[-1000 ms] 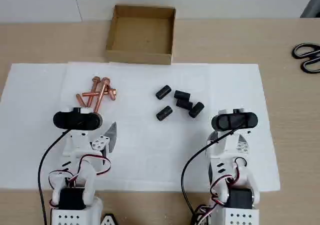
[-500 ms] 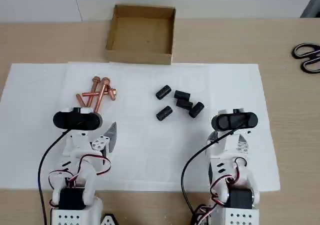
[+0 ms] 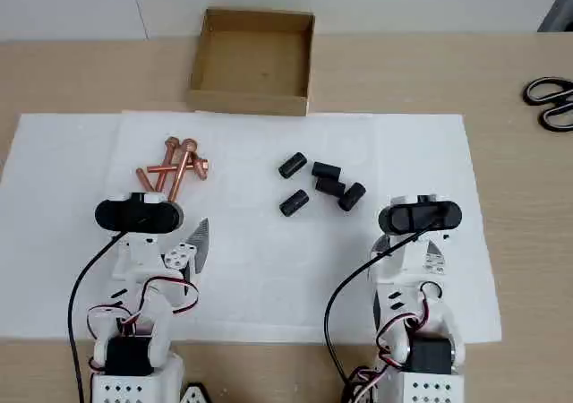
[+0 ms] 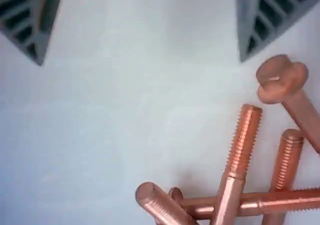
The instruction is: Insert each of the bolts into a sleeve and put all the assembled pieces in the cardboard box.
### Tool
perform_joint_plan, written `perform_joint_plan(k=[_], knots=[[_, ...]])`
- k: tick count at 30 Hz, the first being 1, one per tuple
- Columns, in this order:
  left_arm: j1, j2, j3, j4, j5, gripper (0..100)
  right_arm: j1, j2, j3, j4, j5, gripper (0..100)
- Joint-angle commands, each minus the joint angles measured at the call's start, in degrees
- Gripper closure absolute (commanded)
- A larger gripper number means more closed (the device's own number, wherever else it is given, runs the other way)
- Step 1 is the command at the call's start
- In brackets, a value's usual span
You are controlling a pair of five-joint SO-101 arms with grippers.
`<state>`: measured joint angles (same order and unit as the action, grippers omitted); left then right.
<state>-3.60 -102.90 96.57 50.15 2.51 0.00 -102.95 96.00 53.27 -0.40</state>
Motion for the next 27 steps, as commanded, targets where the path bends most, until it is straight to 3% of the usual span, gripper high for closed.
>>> perform_joint_plan(k=[1,10,16,27], knots=[[0.3,-0.5,-0.2,0.1,0.1,76,0.4,-0.9,0.4,0.0,0.4,78.9],[0.3,-0.5,-0.2,0.0,0.1,76,0.4,-0.9,0.4,0.0,0.4,78.9],[5.4,-0.5,-0.2,-0.1,-0.1,76,0.4,-0.9,0.4,0.0,0.4,78.9],[8.4,-0.5,-0.3,0.0,-0.1,76,0.7,-0.9,0.4,0.0,0.8,78.9]])
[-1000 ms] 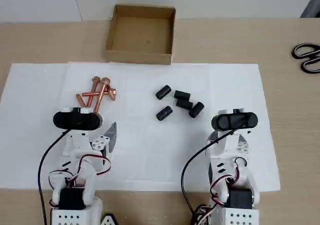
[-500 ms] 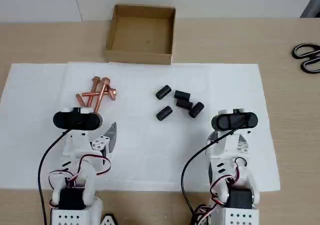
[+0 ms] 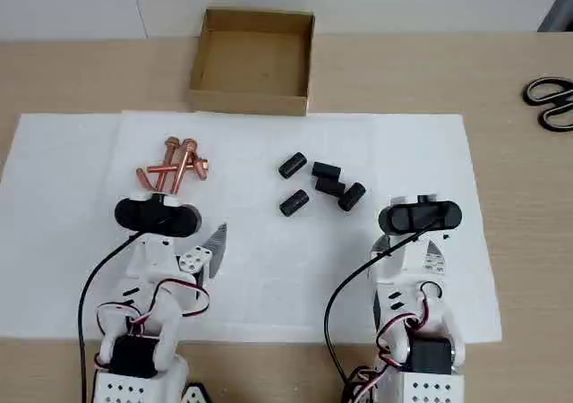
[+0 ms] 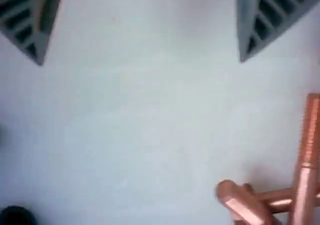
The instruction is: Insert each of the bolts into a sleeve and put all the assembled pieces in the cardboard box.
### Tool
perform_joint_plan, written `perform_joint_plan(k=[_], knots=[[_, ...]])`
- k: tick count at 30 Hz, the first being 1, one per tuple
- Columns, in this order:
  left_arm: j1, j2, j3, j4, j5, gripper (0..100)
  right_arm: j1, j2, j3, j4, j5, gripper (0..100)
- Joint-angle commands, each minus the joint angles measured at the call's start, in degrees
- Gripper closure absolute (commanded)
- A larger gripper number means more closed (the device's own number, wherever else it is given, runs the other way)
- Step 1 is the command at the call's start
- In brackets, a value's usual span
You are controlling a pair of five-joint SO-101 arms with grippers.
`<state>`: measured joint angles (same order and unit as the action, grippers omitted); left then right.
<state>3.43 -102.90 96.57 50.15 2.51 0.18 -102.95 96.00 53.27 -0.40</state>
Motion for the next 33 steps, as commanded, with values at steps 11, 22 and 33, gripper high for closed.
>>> perform_joint_plan(k=[11,22,33], knots=[[-12.0,0.0,-17.3,12.0,-4.6,76,2.5,-0.3,-22.2,12.8,0.9,78.9],[-14.7,25.6,-39.2,14.9,-6.9,76,2.2,27.3,-51.7,17.0,4.1,78.9],[-14.4,77.2,-78.7,35.1,-7.0,76,-3.5,84.9,-90.3,37.2,3.6,78.9]])
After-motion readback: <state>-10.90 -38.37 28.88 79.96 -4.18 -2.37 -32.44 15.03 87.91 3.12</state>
